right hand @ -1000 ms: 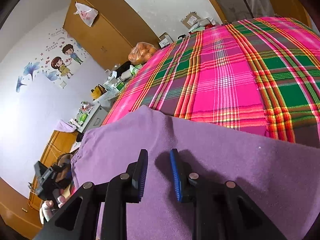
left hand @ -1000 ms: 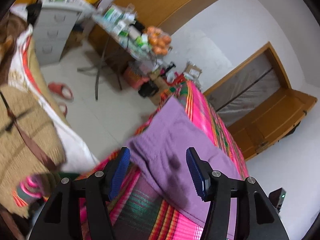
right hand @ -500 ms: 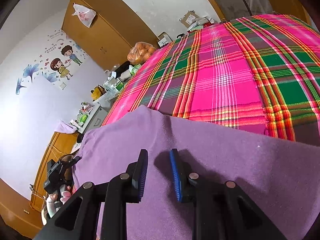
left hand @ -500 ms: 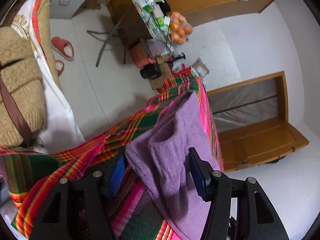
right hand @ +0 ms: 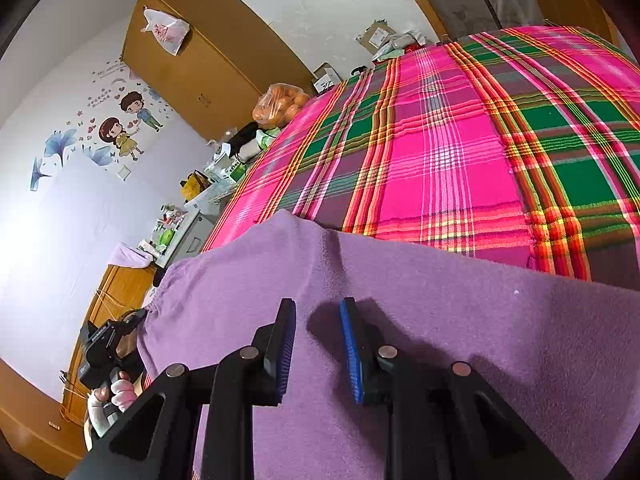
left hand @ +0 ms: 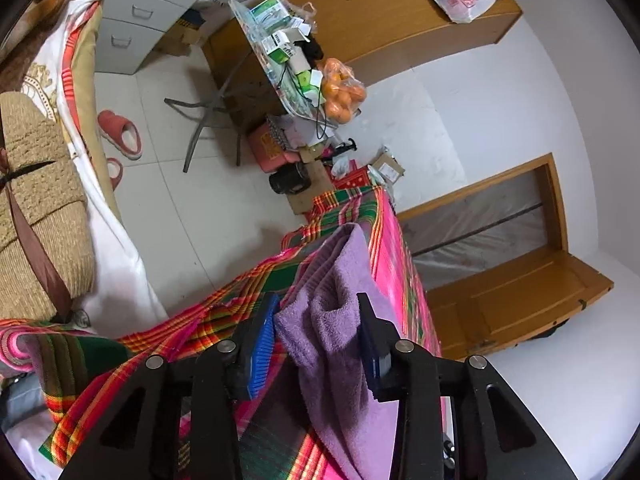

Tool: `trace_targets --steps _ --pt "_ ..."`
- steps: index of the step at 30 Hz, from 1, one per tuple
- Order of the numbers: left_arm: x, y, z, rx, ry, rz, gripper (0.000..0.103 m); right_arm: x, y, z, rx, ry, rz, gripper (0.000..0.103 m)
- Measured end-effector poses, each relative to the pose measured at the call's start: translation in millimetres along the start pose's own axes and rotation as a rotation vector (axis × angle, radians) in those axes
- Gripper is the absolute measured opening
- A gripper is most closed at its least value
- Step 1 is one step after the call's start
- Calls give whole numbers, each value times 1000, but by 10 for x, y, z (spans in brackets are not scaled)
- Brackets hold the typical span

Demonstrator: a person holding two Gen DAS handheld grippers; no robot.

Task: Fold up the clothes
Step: 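Grasp the garment waistband end with the left gripper and lift it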

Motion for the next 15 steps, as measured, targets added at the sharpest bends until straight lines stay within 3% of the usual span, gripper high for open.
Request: trace_targets --steps 4,8,15 --pt "43 -5 -81 -26 0 -11 35 0 0 4 3 2 1 25" --pt "-13 23 -29 -9 -6 8 25 6 -1 14 4 3 0 25" --pt "-208 151 596 145 -82 61 21 6 -5 12 7 4 0 24"
Point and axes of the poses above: each gripper's, at about its wrist camera, not at the fingertips, and x roughly the way its jaws point, z to its right, y to its top, the point moved 9 cm from there along x, roughly the way its jaws point, and after that the axes turned 7 degrees about x, right-handed, at the moved point
